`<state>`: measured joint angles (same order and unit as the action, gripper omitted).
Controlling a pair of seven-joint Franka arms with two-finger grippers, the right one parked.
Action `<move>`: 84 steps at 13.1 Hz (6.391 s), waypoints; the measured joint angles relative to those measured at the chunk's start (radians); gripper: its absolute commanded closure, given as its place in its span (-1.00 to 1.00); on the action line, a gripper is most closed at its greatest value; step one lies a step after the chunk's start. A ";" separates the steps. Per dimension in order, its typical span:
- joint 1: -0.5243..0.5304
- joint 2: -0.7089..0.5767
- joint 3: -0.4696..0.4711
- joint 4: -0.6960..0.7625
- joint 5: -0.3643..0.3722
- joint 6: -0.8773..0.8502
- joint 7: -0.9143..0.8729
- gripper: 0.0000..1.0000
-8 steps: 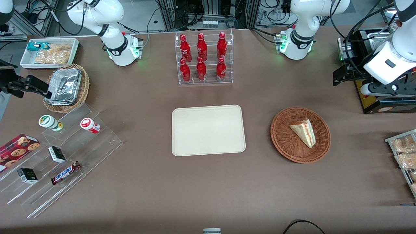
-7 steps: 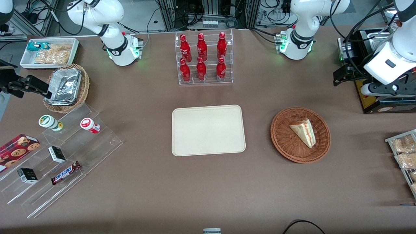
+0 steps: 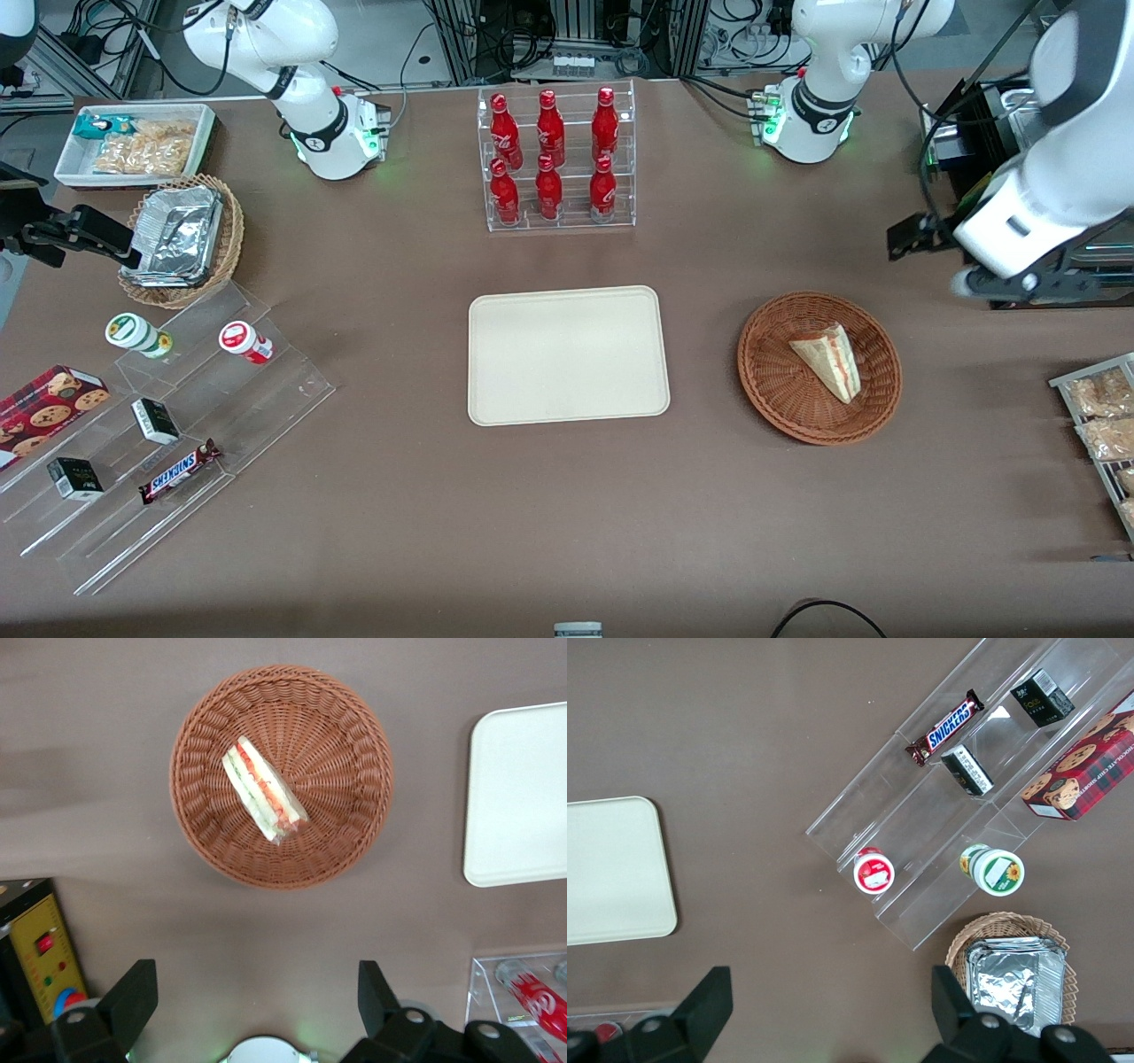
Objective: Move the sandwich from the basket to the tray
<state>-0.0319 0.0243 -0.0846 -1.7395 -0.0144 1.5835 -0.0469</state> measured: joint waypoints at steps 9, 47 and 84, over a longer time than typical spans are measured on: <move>0.000 0.013 -0.002 -0.385 -0.002 0.490 -0.112 -1.00; -0.474 0.509 -0.049 0.167 -0.004 0.330 -0.710 0.88; -0.281 0.284 0.069 0.208 0.014 0.040 -0.463 -1.00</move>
<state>-0.3127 0.3080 -0.0155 -1.5311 -0.0002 1.6239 -0.5099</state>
